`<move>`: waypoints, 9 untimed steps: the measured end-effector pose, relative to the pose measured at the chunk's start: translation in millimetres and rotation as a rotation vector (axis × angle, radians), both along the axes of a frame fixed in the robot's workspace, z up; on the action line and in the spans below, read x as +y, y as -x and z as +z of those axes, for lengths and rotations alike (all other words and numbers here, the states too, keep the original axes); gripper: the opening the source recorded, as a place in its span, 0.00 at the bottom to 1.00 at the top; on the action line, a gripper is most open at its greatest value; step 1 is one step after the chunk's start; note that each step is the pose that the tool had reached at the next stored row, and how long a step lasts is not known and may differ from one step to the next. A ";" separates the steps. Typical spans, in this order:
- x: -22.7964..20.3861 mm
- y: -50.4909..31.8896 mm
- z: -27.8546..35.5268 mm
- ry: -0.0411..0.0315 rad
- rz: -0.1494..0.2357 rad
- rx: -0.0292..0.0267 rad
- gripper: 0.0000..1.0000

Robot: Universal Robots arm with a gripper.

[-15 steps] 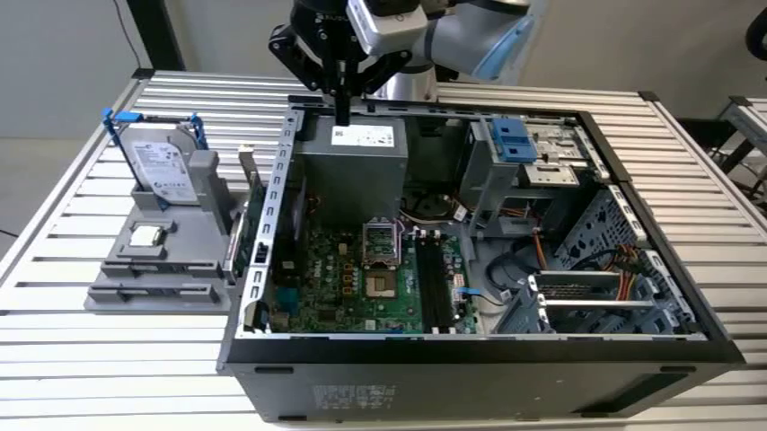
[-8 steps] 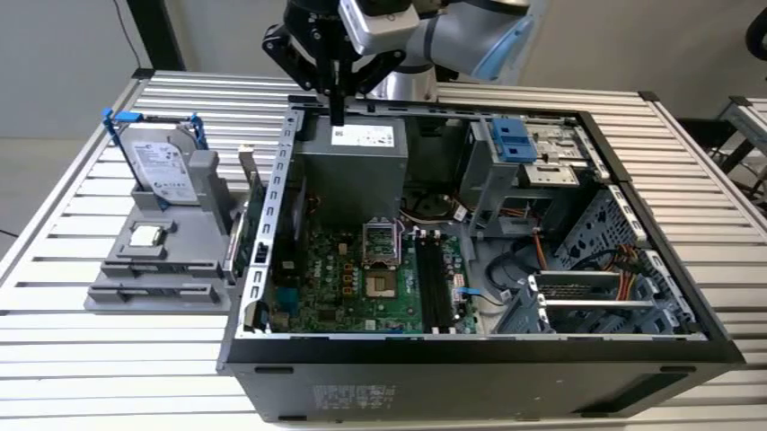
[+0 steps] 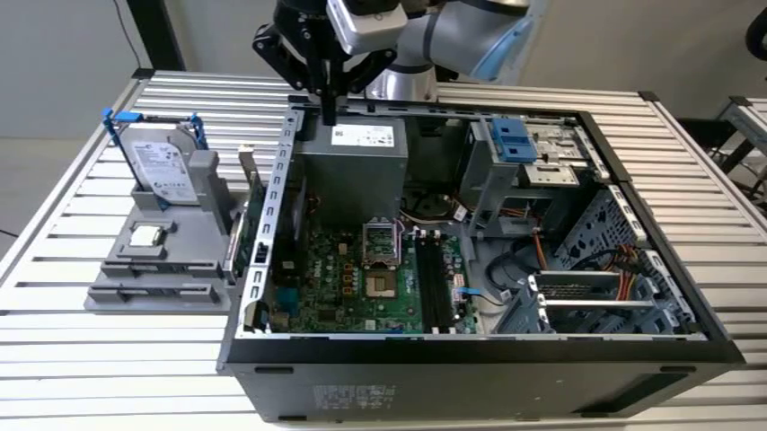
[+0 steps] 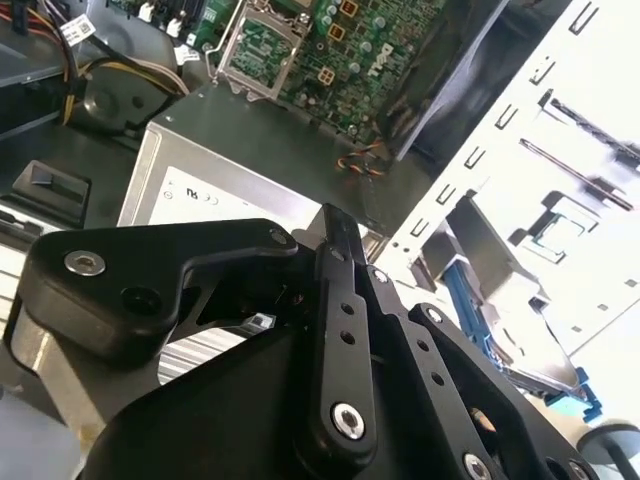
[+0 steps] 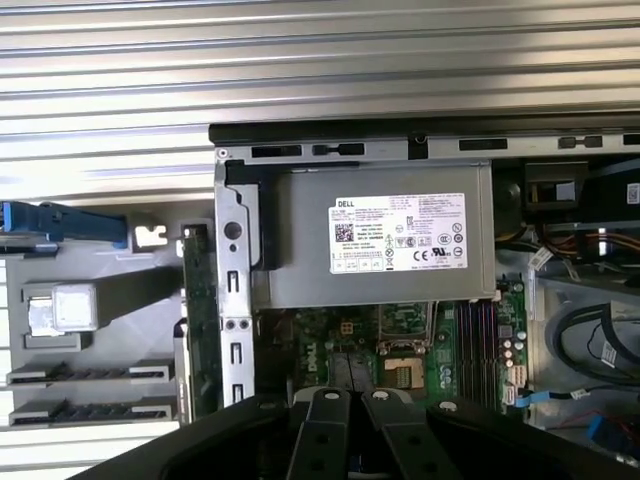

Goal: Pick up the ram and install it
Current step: 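Reach for the ram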

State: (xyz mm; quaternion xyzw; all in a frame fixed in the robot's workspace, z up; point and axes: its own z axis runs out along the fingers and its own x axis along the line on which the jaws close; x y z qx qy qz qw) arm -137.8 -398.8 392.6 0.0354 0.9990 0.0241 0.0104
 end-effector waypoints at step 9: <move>0.0 9.6 0.0 0.0000 0.000 0.0001 0.00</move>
